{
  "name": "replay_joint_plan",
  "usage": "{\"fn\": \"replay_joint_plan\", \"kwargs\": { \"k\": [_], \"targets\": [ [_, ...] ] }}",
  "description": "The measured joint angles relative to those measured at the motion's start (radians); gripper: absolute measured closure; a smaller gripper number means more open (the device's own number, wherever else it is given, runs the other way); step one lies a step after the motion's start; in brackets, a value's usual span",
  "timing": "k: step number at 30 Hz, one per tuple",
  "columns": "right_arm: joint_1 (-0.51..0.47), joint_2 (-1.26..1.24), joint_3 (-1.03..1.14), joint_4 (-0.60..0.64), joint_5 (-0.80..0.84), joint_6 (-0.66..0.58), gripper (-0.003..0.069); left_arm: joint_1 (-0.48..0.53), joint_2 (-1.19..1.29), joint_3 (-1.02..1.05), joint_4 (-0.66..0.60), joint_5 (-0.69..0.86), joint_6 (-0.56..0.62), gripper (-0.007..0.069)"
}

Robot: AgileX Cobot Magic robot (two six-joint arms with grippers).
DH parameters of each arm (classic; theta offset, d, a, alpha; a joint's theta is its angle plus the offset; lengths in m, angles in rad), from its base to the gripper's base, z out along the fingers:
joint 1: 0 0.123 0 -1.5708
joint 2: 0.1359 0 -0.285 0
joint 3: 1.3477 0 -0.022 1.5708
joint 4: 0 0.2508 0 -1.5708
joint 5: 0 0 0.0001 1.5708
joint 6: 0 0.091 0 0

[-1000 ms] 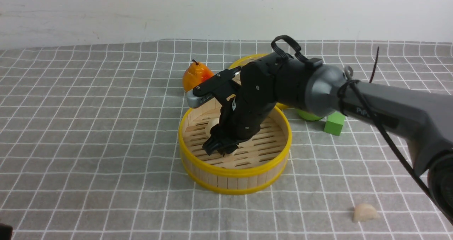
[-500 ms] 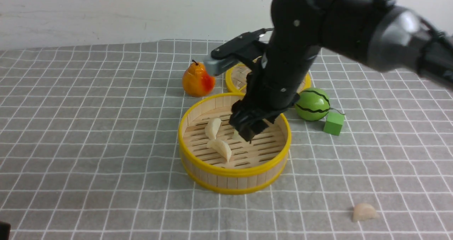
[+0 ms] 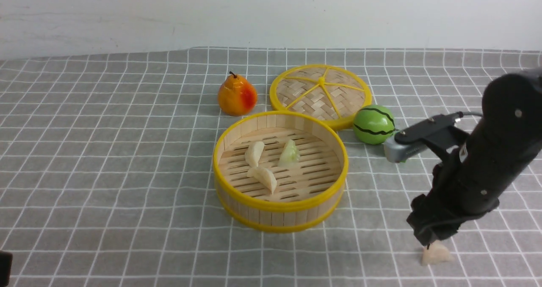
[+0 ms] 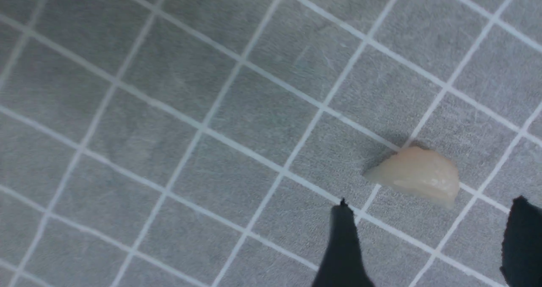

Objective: Put the dumplings into the steamer on the table with the grey tablecloth.
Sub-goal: 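Reach for and grasp a dumpling lying on the table beside the steamer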

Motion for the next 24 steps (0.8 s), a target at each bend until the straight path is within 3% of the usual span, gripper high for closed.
{"fn": "replay_joint_plan", "kwargs": {
  "k": [5,19,22,24],
  "targets": [
    [-0.050,0.073,0.072,0.000,-0.127,0.002,0.0186,0.000,0.000,0.000,0.001,-0.002,0.000,0.0618],
    [-0.066,0.180,0.075,-0.003,-0.205,0.102,0.0187,0.000,0.000,0.000,0.001,-0.008,0.000,0.0618],
    [-0.066,0.180,0.075,-0.003,-0.191,0.121,0.0211,0.000,0.000,0.000,0.001,-0.009,0.000,0.0618],
    [-0.066,0.180,0.074,-0.003,-0.186,0.125,0.0264,0.000,0.000,0.000,0.001,-0.009,0.000,0.0618]
  ]
}}
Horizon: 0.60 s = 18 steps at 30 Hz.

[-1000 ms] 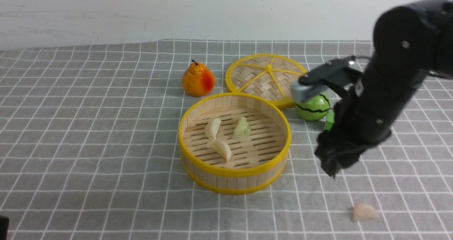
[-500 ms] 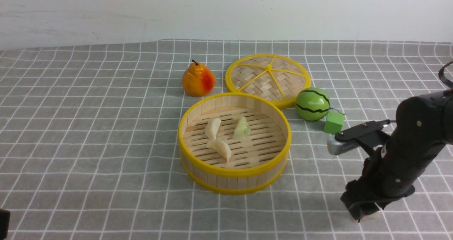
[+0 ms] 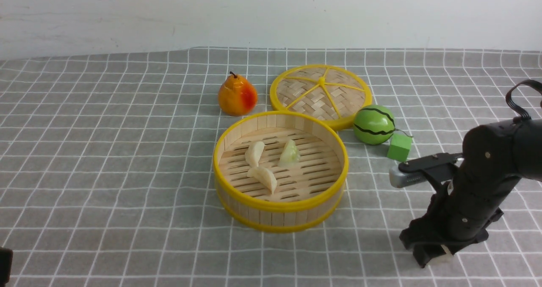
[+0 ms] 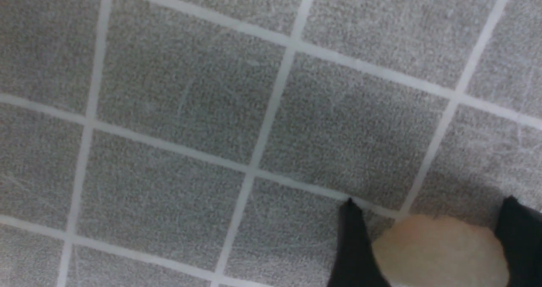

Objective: Put the dumplings into the steamer on the table with the grey tablecloth.
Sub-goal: 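Reach for and grasp a dumpling lying on the table beside the steamer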

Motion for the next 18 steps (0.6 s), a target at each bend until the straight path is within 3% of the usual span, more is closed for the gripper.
{"fn": "replay_joint_plan", "kwargs": {
  "k": [2,11,18],
  "targets": [
    [0.000,0.000,-0.001,0.000,0.003,0.004,0.0292,0.000,0.000,0.000,0.000,0.000,0.000,0.0618],
    [0.006,-0.055,-0.107,-0.011,0.132,0.002,0.0292,0.000,0.000,0.000,0.001,0.000,0.000,0.0613],
    [0.158,-0.077,-0.360,0.028,0.176,-0.044,0.0292,0.000,0.000,0.000,0.001,-0.007,0.000,0.0607]
  ]
}}
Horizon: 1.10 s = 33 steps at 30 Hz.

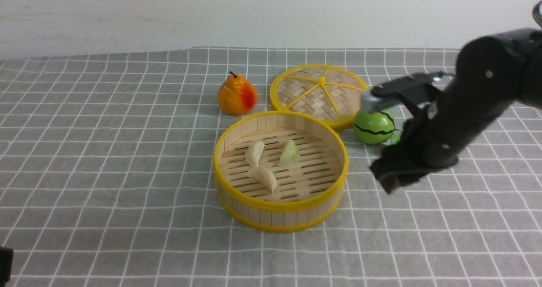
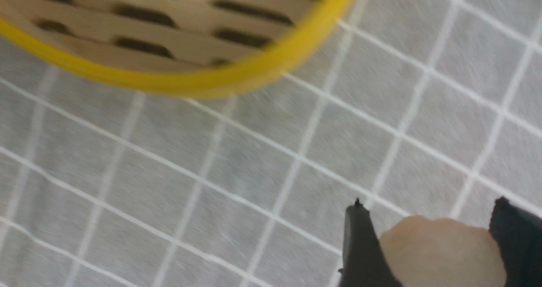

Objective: Put the dumplings into the steamer on the table with the grey tablecloth.
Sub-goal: 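Place the dumpling in the bamboo steamer basket with the right gripper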

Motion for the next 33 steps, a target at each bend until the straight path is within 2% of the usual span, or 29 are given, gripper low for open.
{"fn": "replay_joint_plan", "kwargs": {
  "k": [6,16,20,24,26,30,33],
  "targets": [
    [0.106,0.168,-0.173,0.015,-0.086,-0.005,0.0292,0.000,0.000,0.000,0.000,-0.006,0.000,0.0603],
    [0.115,0.436,-0.354,0.014,-0.121,0.019,0.0292,0.000,-0.019,0.015,0.005,0.065,0.000,0.0600],
    [0.115,0.449,-0.360,0.011,-0.134,0.049,0.0237,0.000,-0.069,0.090,0.029,0.030,0.000,0.0600],
    [0.115,0.407,-0.363,0.010,-0.115,0.060,0.0144,0.000,-0.171,0.276,0.045,-0.113,0.000,0.0600],
    [0.115,0.355,-0.363,0.010,-0.087,0.065,0.0138,0.000,-0.226,0.362,0.046,-0.230,0.000,0.0600],
    [0.115,0.231,-0.347,0.010,-0.076,0.065,0.0195,0.000,-0.271,0.464,0.053,-0.496,0.000,0.0600],
    [0.115,0.103,-0.286,0.010,-0.110,0.065,0.0277,0.000,-0.271,0.519,0.059,-0.643,0.000,0.0596]
  ]
}}
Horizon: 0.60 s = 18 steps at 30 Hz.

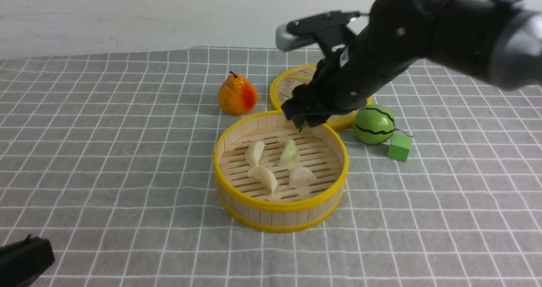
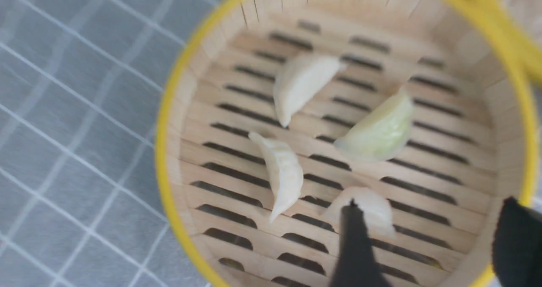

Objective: Put the dumplings into the steamer on the table with the grey tablecloth.

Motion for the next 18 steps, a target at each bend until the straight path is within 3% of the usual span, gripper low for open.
{"fn": "replay_joint_plan", "kwargs": {
  "k": [1,4,5,7,8,18],
  "targets": [
    [0.000,-0.086,0.075,0.000,-0.040,0.000,0.0356,0.000,0.000,0.024,0.001,-0.072,0.000,0.0596],
    [0.000,-0.256,0.228,0.000,-0.116,-0.005,0.0491,0.000,0.000,0.053,0.002,-0.126,0.000,0.0592],
    [0.000,-0.256,0.240,0.000,-0.122,-0.005,0.0501,0.000,0.000,0.054,0.002,-0.127,0.000,0.0592],
    [0.000,-0.429,0.403,0.003,-0.195,-0.046,0.0627,0.000,0.000,0.071,0.002,-0.131,0.000,0.0588],
    [0.000,-0.476,0.460,0.003,-0.216,-0.053,0.0653,0.000,0.000,0.073,0.002,-0.128,0.000,0.0587],
    [0.000,-0.908,0.828,0.003,-0.390,-0.068,0.0679,0.000,0.000,0.077,0.004,-0.100,0.000,0.0582]
  ]
}}
